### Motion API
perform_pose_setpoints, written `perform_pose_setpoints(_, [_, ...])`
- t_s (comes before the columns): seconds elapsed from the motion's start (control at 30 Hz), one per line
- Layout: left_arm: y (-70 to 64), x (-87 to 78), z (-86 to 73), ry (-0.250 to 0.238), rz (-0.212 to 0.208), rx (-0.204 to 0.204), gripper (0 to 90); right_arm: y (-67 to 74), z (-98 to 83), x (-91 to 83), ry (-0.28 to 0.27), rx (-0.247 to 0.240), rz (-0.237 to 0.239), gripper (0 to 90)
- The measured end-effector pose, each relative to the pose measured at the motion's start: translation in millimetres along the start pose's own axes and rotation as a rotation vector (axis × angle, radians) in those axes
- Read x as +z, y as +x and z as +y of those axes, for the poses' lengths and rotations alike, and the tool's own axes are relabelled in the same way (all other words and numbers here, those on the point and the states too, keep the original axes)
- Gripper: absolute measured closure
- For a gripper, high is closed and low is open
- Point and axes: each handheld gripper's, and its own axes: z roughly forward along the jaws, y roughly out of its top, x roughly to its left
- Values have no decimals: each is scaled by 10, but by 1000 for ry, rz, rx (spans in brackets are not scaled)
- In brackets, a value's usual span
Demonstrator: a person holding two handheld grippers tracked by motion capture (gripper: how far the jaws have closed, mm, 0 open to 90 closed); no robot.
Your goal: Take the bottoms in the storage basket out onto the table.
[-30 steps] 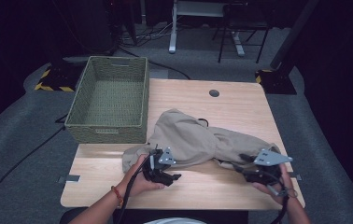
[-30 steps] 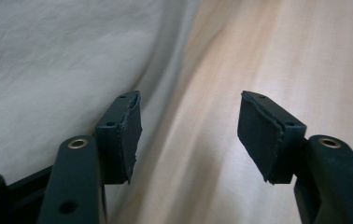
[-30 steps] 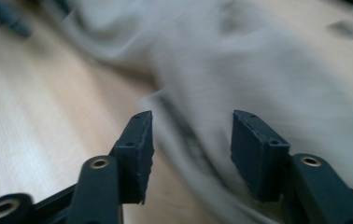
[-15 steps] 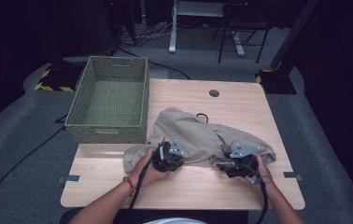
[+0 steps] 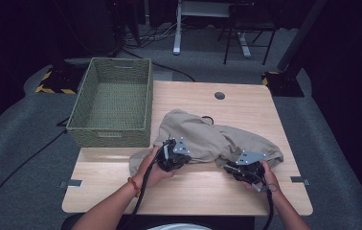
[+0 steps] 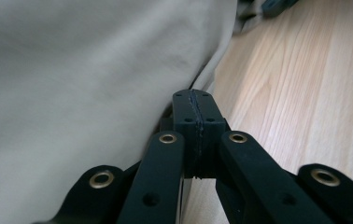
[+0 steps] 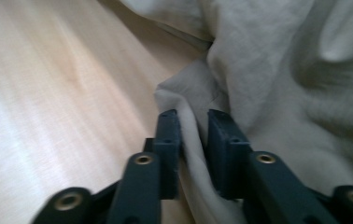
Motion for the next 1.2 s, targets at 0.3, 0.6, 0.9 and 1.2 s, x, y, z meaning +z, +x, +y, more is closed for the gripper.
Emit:
perform_pose_setpoints(0.3, [15, -535, 323, -137, 73, 47, 899, -131, 293, -464, -149, 2, -127, 877])
perform_pose_setpoints(0.6, [142, -966, 434, -230, 129, 28, 900, -402, 497, -1151, -335, 74, -290, 880])
perform_pose_setpoints(0.9, [228, -968, 206, -194, 120, -32, 900, -626, 192, -1256, -322, 195, -350, 872])
perform_pose_setpoints(1.2, [90, -776, -142, -103, 76, -58, 759, -565, -192, -928, -122, 252, -309, 450])
